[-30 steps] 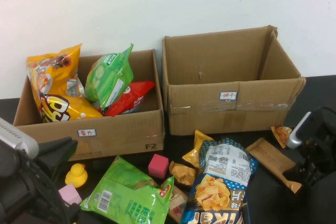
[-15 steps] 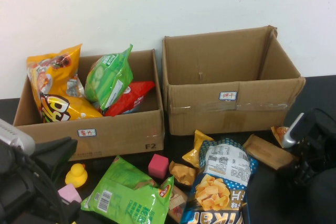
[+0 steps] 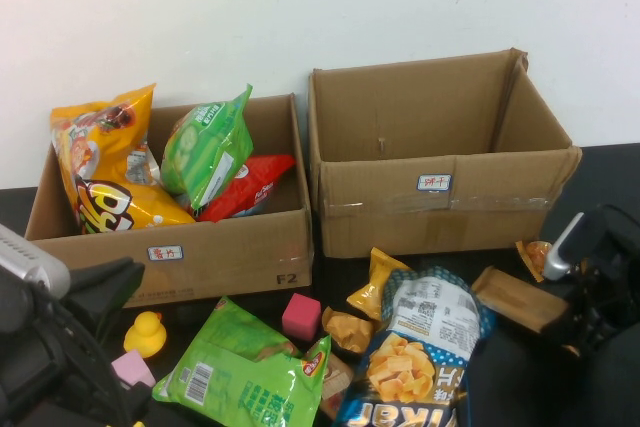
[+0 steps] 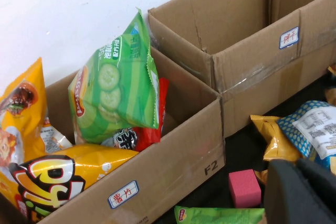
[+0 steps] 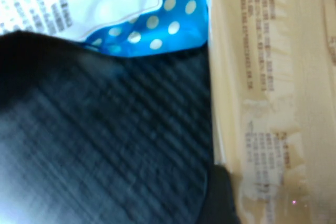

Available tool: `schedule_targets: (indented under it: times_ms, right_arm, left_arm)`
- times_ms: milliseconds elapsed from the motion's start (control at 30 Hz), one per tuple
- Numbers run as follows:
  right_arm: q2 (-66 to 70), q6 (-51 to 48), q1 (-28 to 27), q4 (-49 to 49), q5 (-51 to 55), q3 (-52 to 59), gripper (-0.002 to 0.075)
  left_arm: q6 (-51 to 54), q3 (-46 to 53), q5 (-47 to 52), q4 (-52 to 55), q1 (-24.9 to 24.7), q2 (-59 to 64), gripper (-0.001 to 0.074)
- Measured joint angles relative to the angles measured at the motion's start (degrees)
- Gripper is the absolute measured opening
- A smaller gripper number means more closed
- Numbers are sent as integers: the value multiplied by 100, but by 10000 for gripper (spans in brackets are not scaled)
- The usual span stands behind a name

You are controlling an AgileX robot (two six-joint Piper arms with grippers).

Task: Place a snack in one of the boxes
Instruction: Pick up the biscuit

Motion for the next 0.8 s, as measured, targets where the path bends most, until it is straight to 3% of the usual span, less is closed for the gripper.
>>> schedule_targets:
  times_ms: [133, 233, 533, 800]
  right_arm:
    - [-413, 1299, 0, -1218, 372, 0, 462]
    - [-677, 1951, 0, -1568, 737, 0, 462]
    - [-1299, 2237, 0, -1756, 1805, 47, 462]
    - [-1928, 2250, 0, -1590, 2108, -42, 462]
  left_arm:
    - [0, 0, 0, 9, 0, 0, -1]
    - [-10, 0, 0, 22, 0, 0, -1]
    - [-159, 0, -95, 22, 0, 0, -1]
    - [-224, 3, -223, 22, 0, 0, -1]
